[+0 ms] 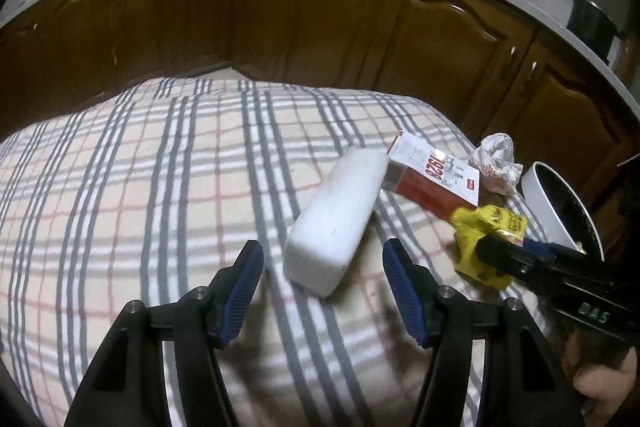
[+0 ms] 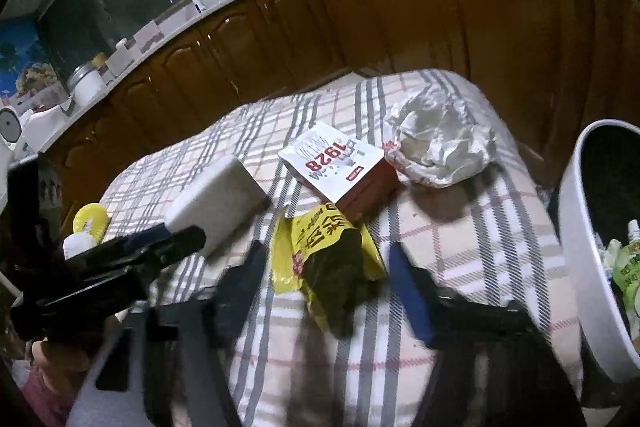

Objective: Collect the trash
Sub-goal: 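Grasp the white foam block with the left tool while the right tool grasps the yellow wrapper, then carry the foam block and yellow wrapper over the black bin and open both tools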

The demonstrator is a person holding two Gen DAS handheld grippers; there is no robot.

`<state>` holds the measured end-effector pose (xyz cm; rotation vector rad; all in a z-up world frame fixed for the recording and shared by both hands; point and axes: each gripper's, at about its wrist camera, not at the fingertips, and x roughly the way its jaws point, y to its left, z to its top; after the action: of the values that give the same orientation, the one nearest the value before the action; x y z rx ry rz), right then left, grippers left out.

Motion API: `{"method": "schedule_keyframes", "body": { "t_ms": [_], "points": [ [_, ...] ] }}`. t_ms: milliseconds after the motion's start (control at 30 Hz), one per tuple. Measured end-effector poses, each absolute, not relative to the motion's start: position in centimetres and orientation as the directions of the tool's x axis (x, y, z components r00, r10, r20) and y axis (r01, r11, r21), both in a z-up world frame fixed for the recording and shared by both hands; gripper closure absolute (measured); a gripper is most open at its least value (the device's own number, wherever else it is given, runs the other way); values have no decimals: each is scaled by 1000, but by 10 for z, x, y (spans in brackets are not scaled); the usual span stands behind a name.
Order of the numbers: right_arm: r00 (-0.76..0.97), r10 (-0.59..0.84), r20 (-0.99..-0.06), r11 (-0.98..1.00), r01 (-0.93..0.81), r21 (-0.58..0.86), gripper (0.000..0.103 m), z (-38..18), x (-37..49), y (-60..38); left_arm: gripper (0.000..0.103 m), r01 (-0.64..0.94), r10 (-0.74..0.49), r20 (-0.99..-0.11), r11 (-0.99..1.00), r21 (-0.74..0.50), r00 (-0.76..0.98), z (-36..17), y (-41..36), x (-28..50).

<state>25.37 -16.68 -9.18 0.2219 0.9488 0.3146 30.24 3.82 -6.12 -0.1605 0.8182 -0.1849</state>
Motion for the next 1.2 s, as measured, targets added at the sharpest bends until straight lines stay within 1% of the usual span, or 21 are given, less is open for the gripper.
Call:
{"method": "schedule_keyframes", "body": {
  "t_ms": [33,67,100,133,200,267,500,933,1200],
  "points": [
    [537,356,-765,933,-163,319,73,-93,254,-166,59,113,-227,-713,972,-204,664,-64,35,306],
    [540,354,-764,934,-161,318,80,-93,252,-168,69,122,-229,-720,972,-199,655,-66,32,308],
    [543,354,-761,934,-162,319,83,-93,251,-170,69,121,-215,-723,976,-180,656,-67,29,308],
    [548,356,-757,933,-163,321,92,-91,247,-172,70,126,-209,-717,978,-168,665,-67,27,307],
    [555,352,-754,934,-159,319,92,-88,244,-174,72,130,-209,-715,978,-165,667,-67,25,303],
    [561,357,-746,931,-156,329,93,-85,238,-180,73,141,-237,-710,971,-193,664,-66,25,299],
    [588,357,-726,929,-143,341,93,-71,209,-202,73,190,-293,-682,956,-223,671,-53,12,268],
    [665,266,-698,944,-34,327,93,-47,161,-267,73,315,-397,-667,916,-247,631,-35,-44,231],
    [690,201,-696,949,40,314,93,-43,142,-306,73,370,-420,-669,901,-227,614,-26,-81,225]
  ]
}}
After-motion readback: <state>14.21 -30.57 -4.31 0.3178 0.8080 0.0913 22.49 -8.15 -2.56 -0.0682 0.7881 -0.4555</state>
